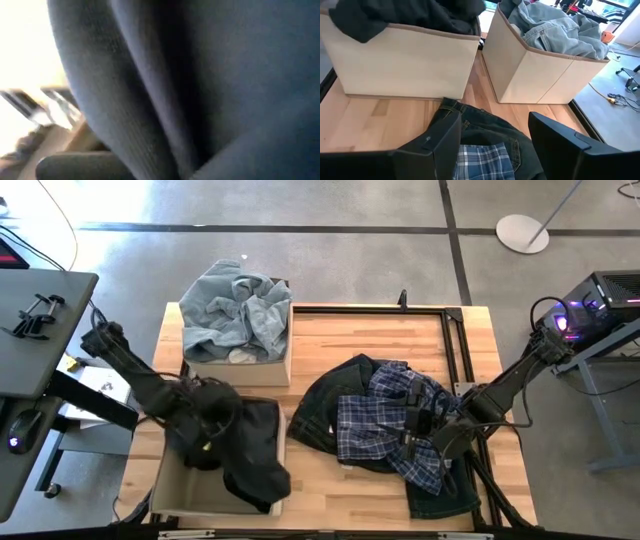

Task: Sort clothes
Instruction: Put the dark blue jeans into the bottom brown laundry organizer

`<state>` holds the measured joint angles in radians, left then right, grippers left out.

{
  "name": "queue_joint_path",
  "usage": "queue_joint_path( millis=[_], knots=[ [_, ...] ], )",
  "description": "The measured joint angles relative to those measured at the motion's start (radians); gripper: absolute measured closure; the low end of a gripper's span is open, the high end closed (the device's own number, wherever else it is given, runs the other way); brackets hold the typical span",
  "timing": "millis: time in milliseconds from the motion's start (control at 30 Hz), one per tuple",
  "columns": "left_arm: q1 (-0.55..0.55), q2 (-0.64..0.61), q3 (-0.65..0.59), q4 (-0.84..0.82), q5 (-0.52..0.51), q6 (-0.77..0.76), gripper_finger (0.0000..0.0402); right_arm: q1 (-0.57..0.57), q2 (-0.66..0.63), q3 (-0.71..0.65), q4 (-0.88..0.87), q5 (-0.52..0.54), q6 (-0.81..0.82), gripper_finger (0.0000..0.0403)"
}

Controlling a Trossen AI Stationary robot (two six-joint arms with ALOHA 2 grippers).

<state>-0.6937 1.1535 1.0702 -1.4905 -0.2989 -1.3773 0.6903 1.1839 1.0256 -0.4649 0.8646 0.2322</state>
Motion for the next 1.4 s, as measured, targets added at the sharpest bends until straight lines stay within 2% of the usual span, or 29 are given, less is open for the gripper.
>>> queue_joint_path(
  millis=[100,233,400,500,633,767,867,967,1067,1167,1267,1333,1400],
  knots=[
    [0.027,0.008,-0.102,0.18,0.094,0.018,0.0392,-0.002,0.0,0.0,0.006,0.0,-0.006,0.0182],
    [0.036,0.038,-0.167,0.293,0.033,0.068,0.0392,-0.004,0.0,0.0,0.01,0.0,-0.005,0.0182],
    [0.038,0.113,-0.176,0.243,-0.072,0.003,0.0387,-0.004,0.0,0.0,0.013,0.0,-0.008,0.0182],
    [0.057,0.122,-0.175,0.248,-0.061,0.024,0.0366,-0.004,0.0,0.0,0.013,-0.001,-0.005,0.0182],
    [0.071,0.096,-0.172,0.243,-0.012,0.04,0.0313,-0.004,0.001,0.0,0.013,-0.001,-0.014,0.0182],
    [0.073,0.04,-0.122,0.227,0.012,0.077,0.026,-0.004,0.001,0.0,0.013,-0.002,-0.024,0.0182],
    [0.073,0.001,-0.04,0.223,0.018,0.119,0.0237,-0.004,0.001,0.0,0.013,-0.002,-0.028,0.0182],
    [0.062,-0.014,0.07,0.216,0.021,0.164,0.0233,-0.004,0.001,0.0,0.013,-0.003,-0.028,0.0182],
    [0.041,-0.013,0.179,0.204,-0.034,0.264,0.0232,-0.004,0.001,0.0,0.013,-0.003,-0.026,0.0182],
    [0.027,-0.012,0.249,0.222,-0.145,0.391,0.0232,-0.004,0.001,0.0,0.014,-0.003,-0.024,0.0182],
    [0.018,-0.013,0.266,0.316,-0.279,0.528,0.0232,-0.004,0.001,0.0,0.02,-0.003,-0.023,0.0182],
    [0.018,-0.005,0.264,0.391,-0.274,0.615,0.0232,-0.004,0.001,0.0,0.021,-0.003,-0.023,0.0182],
    [0.019,0.008,0.248,0.48,-0.218,0.679,0.0232,-0.004,0.001,0.0,0.021,-0.003,-0.023,0.0182]
  ],
)
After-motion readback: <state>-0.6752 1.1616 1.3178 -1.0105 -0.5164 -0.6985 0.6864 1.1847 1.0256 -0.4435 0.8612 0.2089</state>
